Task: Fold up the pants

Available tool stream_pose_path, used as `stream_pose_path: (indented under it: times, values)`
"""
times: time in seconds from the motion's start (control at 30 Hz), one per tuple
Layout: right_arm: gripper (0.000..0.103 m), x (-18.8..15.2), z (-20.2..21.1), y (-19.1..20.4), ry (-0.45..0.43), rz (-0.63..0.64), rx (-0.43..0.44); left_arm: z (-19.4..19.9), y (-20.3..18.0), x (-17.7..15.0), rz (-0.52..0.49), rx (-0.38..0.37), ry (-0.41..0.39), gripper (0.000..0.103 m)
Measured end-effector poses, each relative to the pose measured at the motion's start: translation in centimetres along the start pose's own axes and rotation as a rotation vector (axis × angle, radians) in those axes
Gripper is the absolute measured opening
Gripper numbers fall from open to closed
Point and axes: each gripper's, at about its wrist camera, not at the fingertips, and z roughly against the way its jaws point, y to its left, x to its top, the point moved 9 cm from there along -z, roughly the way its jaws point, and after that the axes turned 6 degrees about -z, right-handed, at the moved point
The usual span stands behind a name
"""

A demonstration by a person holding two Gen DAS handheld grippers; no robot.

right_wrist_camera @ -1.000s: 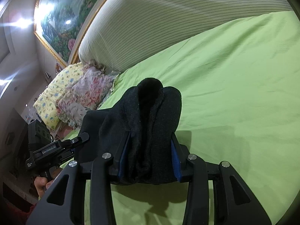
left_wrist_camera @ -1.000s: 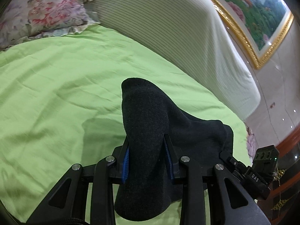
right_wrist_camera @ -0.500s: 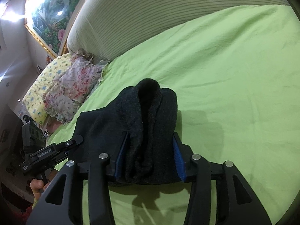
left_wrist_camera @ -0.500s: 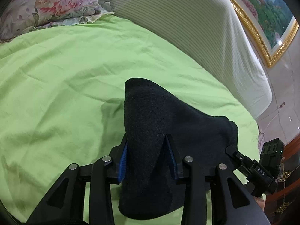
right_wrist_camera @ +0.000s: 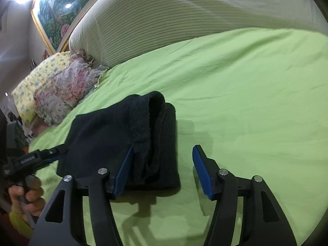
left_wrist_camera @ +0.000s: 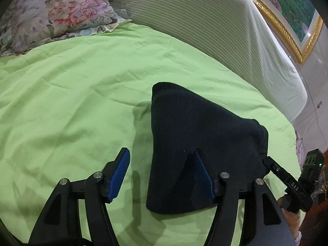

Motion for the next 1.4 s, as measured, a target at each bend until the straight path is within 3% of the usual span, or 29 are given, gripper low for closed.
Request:
stream_pose_path:
  times: [0.3, 0.57, 1.4]
  values:
    - [0.067, -0.8, 2.3, 1.6, -0.064, 0.063, 0.023, 2.7, -1.0, -1.2, -0.064, 0.051, -0.051, 0.073]
    - [0.08, -3.3, 3.6, 3.9, -0.073, 0.161, 0.033, 4.1, -1.8, -2.8, -0.133, 0.153, -0.086, 0.084]
    - [0.1, -5.7, 4.8, 5.9, -0.135, 0.305, -0.011, 4.1, -2.6, -7.1, -0.214, 0.243, -0.07, 0.086]
